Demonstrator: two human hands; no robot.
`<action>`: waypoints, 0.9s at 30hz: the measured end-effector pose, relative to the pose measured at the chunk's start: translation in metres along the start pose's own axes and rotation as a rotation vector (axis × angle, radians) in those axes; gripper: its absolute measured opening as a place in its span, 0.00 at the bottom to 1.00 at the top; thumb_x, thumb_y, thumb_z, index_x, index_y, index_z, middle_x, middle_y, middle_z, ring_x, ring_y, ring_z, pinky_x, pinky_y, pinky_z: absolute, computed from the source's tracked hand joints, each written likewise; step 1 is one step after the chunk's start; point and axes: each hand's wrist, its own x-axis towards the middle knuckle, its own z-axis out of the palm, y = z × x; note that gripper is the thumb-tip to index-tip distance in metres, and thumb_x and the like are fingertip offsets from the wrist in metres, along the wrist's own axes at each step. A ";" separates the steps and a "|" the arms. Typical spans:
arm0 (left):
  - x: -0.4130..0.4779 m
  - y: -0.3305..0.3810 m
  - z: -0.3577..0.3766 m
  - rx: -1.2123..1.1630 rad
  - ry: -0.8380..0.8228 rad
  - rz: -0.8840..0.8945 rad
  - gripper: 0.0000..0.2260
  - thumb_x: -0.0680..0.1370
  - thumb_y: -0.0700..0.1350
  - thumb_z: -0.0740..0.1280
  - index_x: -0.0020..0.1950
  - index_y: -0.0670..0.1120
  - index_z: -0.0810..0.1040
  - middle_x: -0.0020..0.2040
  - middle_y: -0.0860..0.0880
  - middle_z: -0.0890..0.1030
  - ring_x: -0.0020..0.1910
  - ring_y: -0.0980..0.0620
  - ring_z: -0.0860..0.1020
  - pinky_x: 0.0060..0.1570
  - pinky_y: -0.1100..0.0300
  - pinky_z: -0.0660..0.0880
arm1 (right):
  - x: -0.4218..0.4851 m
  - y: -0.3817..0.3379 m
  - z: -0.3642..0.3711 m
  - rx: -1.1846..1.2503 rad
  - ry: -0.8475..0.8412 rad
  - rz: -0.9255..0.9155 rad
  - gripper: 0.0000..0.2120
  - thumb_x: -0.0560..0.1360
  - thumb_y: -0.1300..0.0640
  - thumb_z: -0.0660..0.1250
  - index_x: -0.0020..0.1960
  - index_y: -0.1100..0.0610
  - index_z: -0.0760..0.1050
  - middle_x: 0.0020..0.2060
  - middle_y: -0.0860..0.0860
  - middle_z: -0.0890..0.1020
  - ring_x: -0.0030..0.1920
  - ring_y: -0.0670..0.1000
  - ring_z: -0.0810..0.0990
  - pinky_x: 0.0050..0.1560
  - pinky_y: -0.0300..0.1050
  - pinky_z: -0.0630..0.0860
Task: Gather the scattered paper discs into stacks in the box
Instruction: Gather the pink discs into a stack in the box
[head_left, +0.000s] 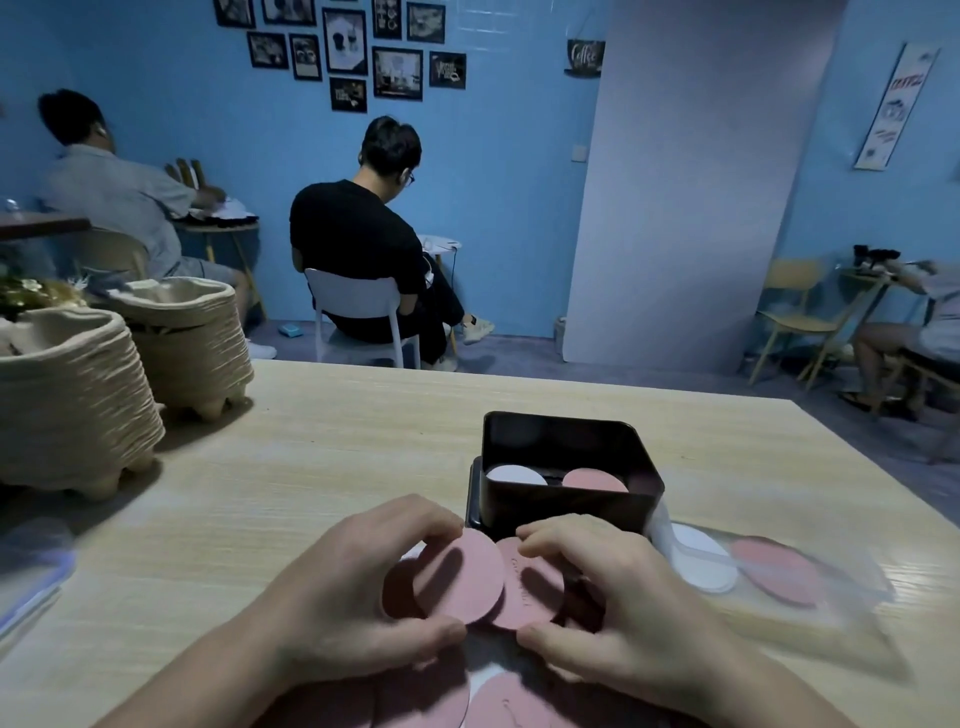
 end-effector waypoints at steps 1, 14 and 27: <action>0.001 0.002 0.002 0.007 0.000 0.012 0.24 0.71 0.55 0.80 0.63 0.52 0.78 0.59 0.59 0.80 0.58 0.56 0.81 0.54 0.51 0.80 | 0.001 0.000 0.001 0.022 0.003 -0.011 0.24 0.70 0.41 0.78 0.61 0.41 0.73 0.62 0.35 0.78 0.65 0.41 0.78 0.60 0.45 0.78; 0.039 0.014 0.016 -0.020 0.041 0.161 0.19 0.71 0.53 0.82 0.55 0.47 0.81 0.62 0.53 0.80 0.59 0.58 0.80 0.53 0.63 0.78 | 0.004 0.010 0.001 0.112 0.187 -0.159 0.19 0.73 0.49 0.80 0.59 0.51 0.77 0.65 0.49 0.80 0.55 0.37 0.78 0.52 0.29 0.74; 0.020 0.002 0.022 -0.315 0.205 0.080 0.18 0.70 0.49 0.82 0.57 0.47 0.83 0.48 0.54 0.84 0.47 0.49 0.84 0.49 0.58 0.79 | 0.004 0.006 0.002 0.175 0.265 -0.170 0.16 0.75 0.45 0.76 0.51 0.57 0.82 0.60 0.51 0.83 0.66 0.44 0.79 0.53 0.34 0.76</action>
